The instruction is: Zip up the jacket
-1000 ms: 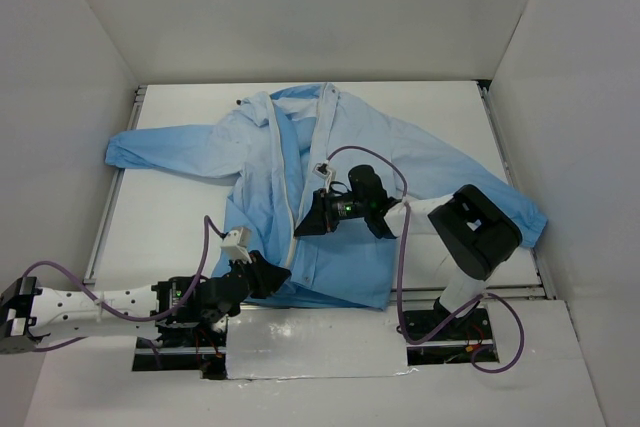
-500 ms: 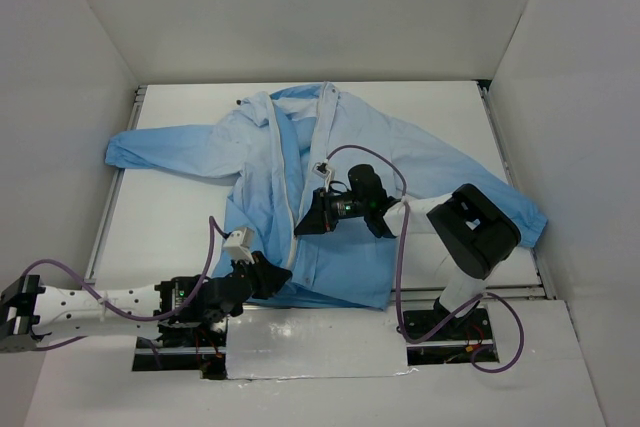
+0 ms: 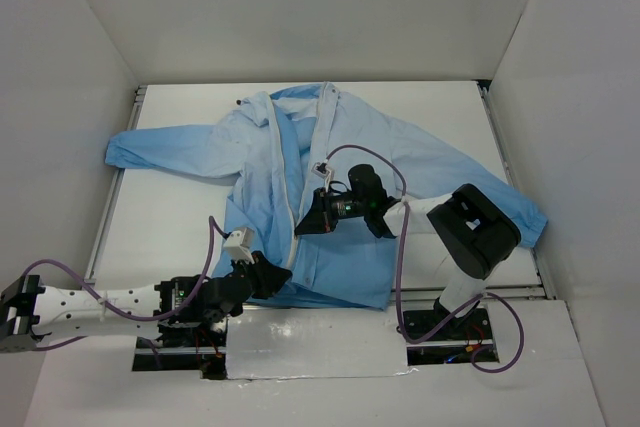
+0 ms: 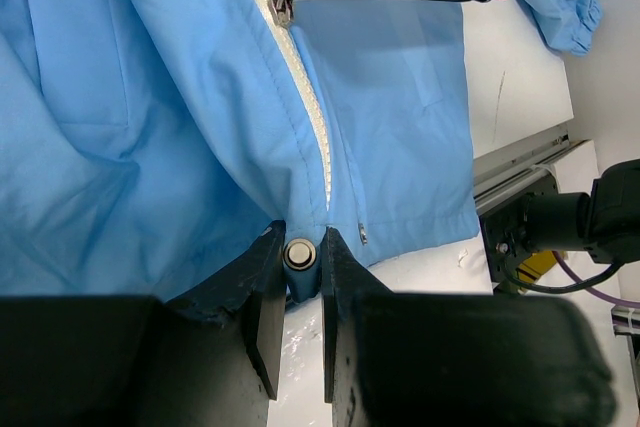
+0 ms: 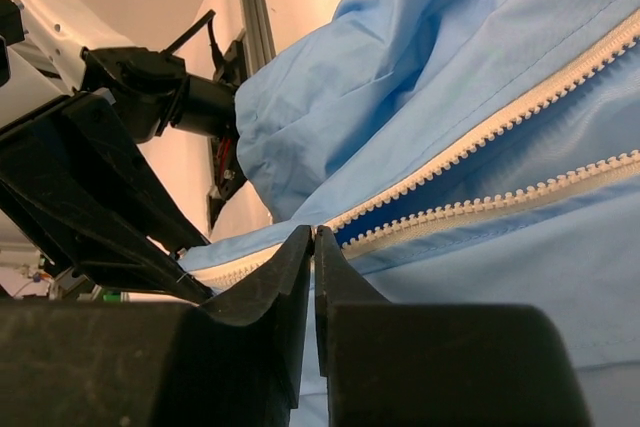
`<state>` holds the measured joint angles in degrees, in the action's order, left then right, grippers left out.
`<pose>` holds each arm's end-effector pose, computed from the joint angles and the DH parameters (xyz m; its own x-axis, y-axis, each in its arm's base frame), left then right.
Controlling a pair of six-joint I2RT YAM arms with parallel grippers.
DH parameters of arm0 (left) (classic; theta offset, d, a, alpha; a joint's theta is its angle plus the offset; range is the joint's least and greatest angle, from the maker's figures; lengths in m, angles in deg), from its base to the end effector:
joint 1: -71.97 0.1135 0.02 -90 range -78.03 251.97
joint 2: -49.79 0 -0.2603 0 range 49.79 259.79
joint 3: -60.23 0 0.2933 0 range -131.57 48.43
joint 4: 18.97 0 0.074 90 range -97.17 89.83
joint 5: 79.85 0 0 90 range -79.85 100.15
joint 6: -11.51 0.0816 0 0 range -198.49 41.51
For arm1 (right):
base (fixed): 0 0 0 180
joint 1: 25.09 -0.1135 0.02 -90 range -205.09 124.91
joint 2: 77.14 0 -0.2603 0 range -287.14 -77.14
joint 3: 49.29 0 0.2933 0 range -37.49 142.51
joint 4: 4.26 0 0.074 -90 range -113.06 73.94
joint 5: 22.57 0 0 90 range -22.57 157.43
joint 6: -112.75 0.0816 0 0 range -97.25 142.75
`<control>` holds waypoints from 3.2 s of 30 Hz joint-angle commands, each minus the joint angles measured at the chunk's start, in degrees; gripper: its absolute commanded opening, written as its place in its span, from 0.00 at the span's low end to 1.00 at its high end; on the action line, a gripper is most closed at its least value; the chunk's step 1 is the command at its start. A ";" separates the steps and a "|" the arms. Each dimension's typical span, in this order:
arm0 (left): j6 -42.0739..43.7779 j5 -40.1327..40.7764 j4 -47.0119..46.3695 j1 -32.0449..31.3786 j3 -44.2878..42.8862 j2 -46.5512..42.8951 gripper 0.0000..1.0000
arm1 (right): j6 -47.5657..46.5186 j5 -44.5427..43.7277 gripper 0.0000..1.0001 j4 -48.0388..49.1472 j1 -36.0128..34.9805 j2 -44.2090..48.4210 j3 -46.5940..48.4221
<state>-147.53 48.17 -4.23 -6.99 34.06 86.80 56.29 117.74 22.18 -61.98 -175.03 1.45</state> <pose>0.0924 -0.2112 0.1553 -0.6523 -0.4985 -0.5710 0.1613 0.6448 -0.7472 0.2608 0.2742 0.1117 -0.7656 -0.1335 -0.6293 -0.6431 0.1829 0.7436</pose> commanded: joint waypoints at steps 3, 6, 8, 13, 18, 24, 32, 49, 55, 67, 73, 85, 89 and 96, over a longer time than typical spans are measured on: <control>0.92 0.74 -1.62 -0.23 -1.71 -0.80 0.00 | -1.19 -0.20 0.00 2.19 -0.30 1.29 -0.18; 0.92 0.56 -1.53 -0.23 -1.71 -1.07 0.00 | -1.02 -2.48 0.00 2.37 -0.47 1.82 -0.53; 1.01 0.30 -1.53 -0.23 -1.71 -1.24 0.00 | -0.93 -7.90 0.00 1.15 -0.64 3.22 -1.14; 1.88 -0.31 -0.66 -0.32 -3.03 -1.51 0.00 | 0.56 -26.51 0.00 -2.20 -0.56 8.13 -3.69; 3.55 -2.51 -1.53 -0.32 -3.56 -2.47 0.00 | -1.62 -34.39 0.00 -10.19 -0.03 8.16 1.56; 3.64 -2.60 0.30 -0.32 -3.56 -6.60 0.00 | -3.57 -33.00 0.00 -14.50 4.26 4.56 8.42; 3.47 -2.95 0.67 -0.23 -3.47 -6.25 0.00 | -2.43 -24.66 0.00 -8.19 7.70 7.88 6.33; 6.54 -6.73 -4.26 -0.32 -3.56 -4.41 0.00 | -7.96 -22.89 0.00 -23.82 17.89 -5.90 32.31; 8.30 -7.69 -5.05 -0.49 -2.95 -4.94 0.00 | -9.90 -20.86 0.00 -30.05 22.02 -9.68 43.31; 22.17 -18.50 -19.89 -0.85 1.01 -6.33 0.00 | -10.95 -18.58 0.00 -36.74 30.90 -15.23 59.05; 26.76 -23.51 -20.44 -0.93 0.57 -6.51 0.00 | -8.40 -18.13 0.00 -35.95 35.30 -15.84 64.14; 27.73 -11.22 -6.64 -1.02 -10.49 -4.85 0.00 | -6.73 -9.61 0.00 -16.55 24.25 12.06 33.77; 25.62 -6.13 1.42 -1.02 -17.17 -1.87 0.32 | -14.41 -11.17 0.00 -14.11 18.09 22.28 26.37; 33.87 6.26 0.06 -0.76 -32.11 3.14 0.88 | -20.53 -17.26 0.00 -22.95 10.61 25.81 26.37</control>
<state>-119.55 46.88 -1.02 -7.91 7.30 87.63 38.61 103.88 -2.83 -50.72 -149.68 28.38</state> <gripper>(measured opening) 0.862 0.004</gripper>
